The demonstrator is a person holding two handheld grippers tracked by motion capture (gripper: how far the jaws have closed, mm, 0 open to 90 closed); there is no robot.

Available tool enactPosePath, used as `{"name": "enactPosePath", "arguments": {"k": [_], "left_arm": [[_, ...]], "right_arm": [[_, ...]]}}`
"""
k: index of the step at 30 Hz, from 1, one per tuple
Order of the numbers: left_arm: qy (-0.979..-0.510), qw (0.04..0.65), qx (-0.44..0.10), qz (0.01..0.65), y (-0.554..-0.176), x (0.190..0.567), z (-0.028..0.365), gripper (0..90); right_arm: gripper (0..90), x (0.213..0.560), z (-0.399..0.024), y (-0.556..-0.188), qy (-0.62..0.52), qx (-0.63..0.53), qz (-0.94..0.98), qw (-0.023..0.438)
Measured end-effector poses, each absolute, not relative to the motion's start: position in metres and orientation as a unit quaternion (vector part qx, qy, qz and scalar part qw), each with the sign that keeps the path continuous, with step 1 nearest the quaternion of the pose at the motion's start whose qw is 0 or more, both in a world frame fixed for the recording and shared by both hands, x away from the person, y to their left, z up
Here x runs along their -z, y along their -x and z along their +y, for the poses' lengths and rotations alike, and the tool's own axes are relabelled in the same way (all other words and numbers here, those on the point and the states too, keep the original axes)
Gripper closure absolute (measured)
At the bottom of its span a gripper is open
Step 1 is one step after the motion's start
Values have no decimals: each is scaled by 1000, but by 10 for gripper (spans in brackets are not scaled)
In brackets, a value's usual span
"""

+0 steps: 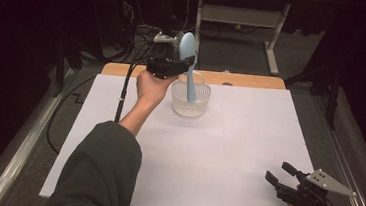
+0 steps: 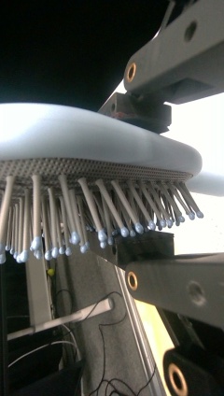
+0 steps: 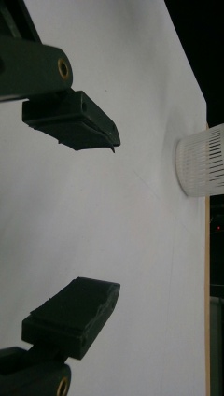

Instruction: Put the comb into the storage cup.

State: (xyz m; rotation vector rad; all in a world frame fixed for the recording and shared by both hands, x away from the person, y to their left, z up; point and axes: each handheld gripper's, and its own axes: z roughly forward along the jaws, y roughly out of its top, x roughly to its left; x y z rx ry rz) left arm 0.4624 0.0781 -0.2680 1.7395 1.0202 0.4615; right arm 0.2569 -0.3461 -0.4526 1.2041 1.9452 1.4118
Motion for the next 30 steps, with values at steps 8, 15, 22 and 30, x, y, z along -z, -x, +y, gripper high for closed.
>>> {"name": "enactPosePath", "arguments": {"k": [8,15,22,30], "left_arm": [[-722,507,-197,429,-470,270,74,499],[-723,501,-198,434,-476,277,71,498],[-726,491,-203,438,-480,283,67,497],[-733,481,-206,434,-483,290,61,495]], "right_arm": [[258,453,-346,-257,-437,-512,705,224],[258,453,-346,-257,-438,-512,705,223],[261,452,-346,-256,-437,-512,705,224],[261,453,-346,-256,-437,-512,706,222]]}}
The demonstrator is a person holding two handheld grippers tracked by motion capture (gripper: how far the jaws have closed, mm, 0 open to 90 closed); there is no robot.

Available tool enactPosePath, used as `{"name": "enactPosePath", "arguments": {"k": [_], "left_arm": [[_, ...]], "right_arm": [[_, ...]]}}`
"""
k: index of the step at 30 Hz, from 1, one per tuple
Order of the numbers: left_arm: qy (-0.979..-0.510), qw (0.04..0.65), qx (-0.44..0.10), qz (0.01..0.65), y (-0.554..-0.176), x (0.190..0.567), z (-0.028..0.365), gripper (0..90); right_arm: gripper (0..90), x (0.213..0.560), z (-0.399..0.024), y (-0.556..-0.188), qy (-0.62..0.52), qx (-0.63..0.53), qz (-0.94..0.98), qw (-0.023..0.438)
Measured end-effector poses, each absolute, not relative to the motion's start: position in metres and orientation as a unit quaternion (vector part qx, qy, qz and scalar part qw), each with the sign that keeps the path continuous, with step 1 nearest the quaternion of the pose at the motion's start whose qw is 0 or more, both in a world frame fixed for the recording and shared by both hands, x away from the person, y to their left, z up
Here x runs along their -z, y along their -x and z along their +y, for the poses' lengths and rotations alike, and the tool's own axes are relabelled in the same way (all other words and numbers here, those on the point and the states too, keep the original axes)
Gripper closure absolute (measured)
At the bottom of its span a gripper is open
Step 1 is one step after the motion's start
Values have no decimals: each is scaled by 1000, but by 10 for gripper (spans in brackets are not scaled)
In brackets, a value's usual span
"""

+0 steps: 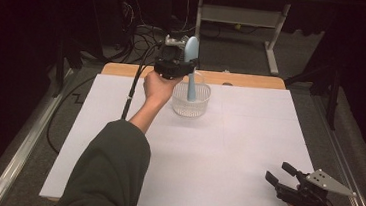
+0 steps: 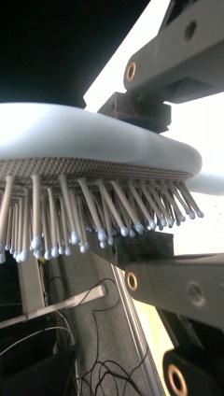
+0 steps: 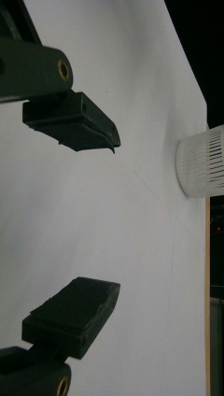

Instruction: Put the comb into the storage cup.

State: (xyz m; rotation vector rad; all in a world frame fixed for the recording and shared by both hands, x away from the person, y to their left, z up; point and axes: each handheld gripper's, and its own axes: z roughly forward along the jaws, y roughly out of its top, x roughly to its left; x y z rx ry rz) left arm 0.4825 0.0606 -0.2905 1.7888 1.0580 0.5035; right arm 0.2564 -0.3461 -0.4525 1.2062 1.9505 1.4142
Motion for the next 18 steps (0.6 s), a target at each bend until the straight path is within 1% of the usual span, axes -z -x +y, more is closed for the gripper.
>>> {"name": "enactPosePath", "arguments": {"k": [18], "left_arm": [[-748,468,-193,429,-489,310,45,493]], "right_arm": [[259,453,-346,-256,-434,-513,707,221]]}}
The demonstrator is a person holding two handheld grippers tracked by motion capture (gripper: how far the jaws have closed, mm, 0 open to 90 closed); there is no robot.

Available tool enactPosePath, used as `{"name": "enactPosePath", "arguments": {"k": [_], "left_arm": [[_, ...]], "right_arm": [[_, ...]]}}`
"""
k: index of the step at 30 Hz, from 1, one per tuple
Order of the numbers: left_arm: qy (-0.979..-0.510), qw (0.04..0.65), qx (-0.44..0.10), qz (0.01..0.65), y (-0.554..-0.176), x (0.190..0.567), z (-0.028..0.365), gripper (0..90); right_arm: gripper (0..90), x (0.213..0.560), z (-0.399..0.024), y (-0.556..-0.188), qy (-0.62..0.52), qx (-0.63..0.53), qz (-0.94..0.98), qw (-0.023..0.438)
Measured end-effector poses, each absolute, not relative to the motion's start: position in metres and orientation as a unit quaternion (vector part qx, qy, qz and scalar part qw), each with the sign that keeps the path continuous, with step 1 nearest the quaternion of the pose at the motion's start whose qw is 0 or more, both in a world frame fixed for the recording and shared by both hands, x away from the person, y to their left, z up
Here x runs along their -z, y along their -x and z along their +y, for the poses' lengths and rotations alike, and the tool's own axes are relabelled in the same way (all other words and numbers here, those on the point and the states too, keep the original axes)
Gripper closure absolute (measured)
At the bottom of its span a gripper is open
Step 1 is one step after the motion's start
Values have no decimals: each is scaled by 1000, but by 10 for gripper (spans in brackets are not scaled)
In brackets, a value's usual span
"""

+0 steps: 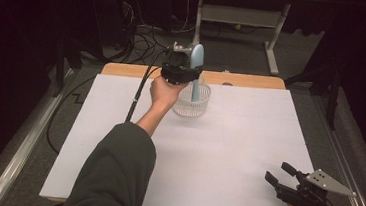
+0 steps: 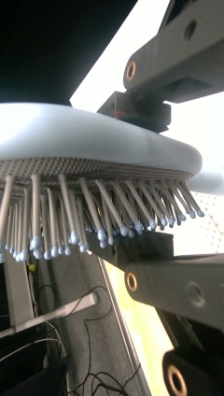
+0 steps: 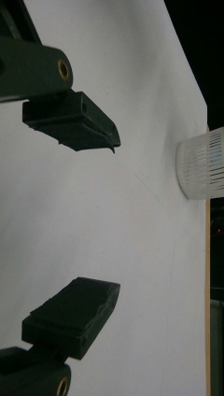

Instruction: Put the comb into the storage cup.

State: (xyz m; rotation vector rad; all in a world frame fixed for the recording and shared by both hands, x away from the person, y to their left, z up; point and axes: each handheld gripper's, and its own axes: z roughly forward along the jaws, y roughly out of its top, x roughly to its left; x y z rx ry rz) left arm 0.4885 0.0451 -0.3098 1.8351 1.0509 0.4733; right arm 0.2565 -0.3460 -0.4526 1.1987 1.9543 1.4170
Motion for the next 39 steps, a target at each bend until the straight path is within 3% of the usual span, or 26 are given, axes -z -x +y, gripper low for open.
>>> {"name": "enactPosePath", "arguments": {"k": [39], "left_arm": [[-750,467,-178,432,-496,349,37,491]], "right_arm": [[259,453,-346,-257,-432,-514,709,218]]}}
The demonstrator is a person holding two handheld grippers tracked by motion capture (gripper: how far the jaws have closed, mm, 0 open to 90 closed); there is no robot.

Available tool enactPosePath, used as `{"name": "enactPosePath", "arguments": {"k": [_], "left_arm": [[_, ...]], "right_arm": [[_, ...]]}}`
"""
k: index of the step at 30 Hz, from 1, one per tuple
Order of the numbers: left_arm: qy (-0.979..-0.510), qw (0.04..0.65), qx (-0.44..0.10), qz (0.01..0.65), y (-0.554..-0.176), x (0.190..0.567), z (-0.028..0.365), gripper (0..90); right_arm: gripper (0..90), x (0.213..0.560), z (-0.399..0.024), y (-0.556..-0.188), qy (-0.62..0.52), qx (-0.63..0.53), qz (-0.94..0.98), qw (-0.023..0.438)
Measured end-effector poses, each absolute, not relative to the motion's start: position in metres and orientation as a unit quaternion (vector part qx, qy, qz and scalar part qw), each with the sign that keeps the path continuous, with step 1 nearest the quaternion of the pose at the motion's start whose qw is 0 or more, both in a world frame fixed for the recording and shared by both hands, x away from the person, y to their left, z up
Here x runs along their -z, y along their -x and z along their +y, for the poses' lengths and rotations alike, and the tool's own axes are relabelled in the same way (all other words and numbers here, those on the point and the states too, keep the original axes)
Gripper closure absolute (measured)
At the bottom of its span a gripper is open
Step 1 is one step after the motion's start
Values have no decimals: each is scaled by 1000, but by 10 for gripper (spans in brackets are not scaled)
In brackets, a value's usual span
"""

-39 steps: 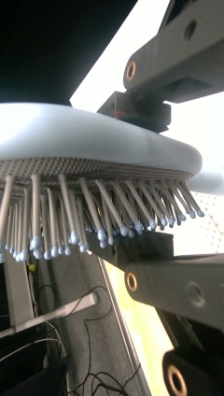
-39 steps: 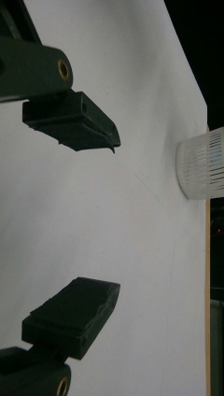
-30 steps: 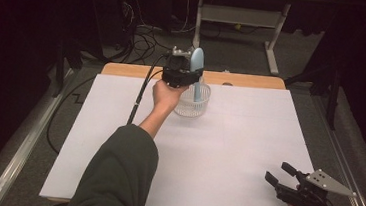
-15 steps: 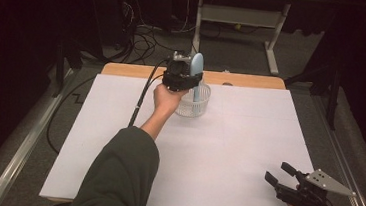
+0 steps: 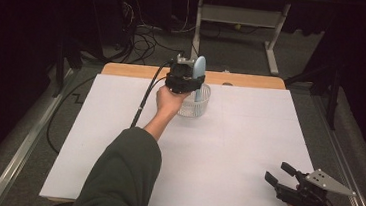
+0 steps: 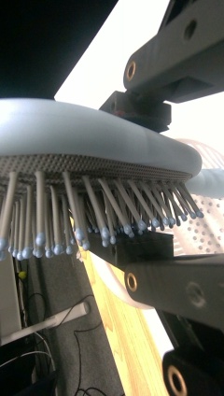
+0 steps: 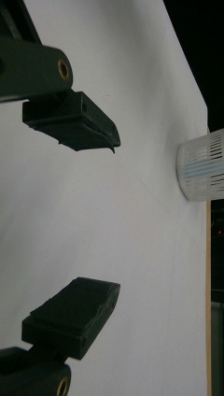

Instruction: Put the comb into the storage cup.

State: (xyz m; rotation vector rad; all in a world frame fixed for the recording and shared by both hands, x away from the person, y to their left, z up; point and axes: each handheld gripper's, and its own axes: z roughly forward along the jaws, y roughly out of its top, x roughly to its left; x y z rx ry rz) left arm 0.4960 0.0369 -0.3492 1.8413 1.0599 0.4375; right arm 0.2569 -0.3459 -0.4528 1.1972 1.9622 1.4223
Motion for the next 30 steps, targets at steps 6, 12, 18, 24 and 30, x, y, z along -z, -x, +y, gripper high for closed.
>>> {"name": "enactPosePath", "arguments": {"k": [6,12,18,24,30], "left_arm": [[-752,464,-178,433,-497,352,37,490],[-747,471,-176,435,-496,354,39,490],[-742,470,-171,446,-497,356,46,488],[-744,464,-170,450,-498,357,50,486],[-744,461,-170,453,-498,357,52,483]], "right_arm": [[259,453,-346,-257,-432,-514,709,216],[258,453,-346,-257,-432,-514,709,214],[257,453,-345,-257,-432,-514,710,214],[257,453,-345,-257,-432,-513,710,214],[256,453,-345,-258,-432,-513,710,213]]}}
